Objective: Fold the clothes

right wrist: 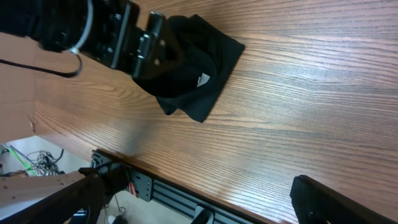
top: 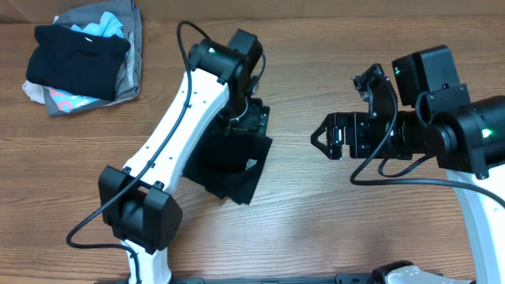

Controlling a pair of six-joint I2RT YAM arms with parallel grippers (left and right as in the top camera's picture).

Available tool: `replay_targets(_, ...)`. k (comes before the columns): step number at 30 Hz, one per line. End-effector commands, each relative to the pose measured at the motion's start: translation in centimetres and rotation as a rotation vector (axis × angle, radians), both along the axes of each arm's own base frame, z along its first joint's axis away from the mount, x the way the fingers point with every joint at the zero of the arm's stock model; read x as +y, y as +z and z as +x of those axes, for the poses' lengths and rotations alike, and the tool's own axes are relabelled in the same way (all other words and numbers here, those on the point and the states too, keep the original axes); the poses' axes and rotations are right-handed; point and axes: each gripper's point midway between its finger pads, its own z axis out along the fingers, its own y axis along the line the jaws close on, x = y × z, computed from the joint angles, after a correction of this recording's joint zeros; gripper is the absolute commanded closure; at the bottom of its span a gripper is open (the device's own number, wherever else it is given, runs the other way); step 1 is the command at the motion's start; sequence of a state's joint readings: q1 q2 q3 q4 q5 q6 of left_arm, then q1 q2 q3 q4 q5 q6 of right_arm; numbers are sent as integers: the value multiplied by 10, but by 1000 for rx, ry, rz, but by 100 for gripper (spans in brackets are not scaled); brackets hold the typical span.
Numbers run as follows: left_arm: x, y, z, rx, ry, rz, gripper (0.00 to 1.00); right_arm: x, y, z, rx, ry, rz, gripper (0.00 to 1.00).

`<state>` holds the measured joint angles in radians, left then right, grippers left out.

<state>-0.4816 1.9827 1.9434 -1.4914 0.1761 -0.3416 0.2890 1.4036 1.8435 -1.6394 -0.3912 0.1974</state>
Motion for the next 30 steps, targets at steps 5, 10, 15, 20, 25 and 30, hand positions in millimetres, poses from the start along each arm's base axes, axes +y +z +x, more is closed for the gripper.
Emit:
replay_targets(5,-25,-24,-16,109,103,-77,21,3,1,-2,12,-4,15,0)
replay_targets(10,-31,-32,-13,112,142,-99,7,3,1,-1,9,-4,17,0)
replay_targets(15,-38,-40,3,71,234,-125,0,3,1,-2,11,-4,16,0)
replay_targets(20,-38,-54,21,24,383,-116,0,2,1,-3,17,-4,14,0)
replay_targets(25,-36,-62,41,-61,449,-114,5,2,1,-3,17,-4,13,0)
replay_targets(30,-54,-58,46,-92,468,-160,20,2,1,-2,13,-4,14,0)
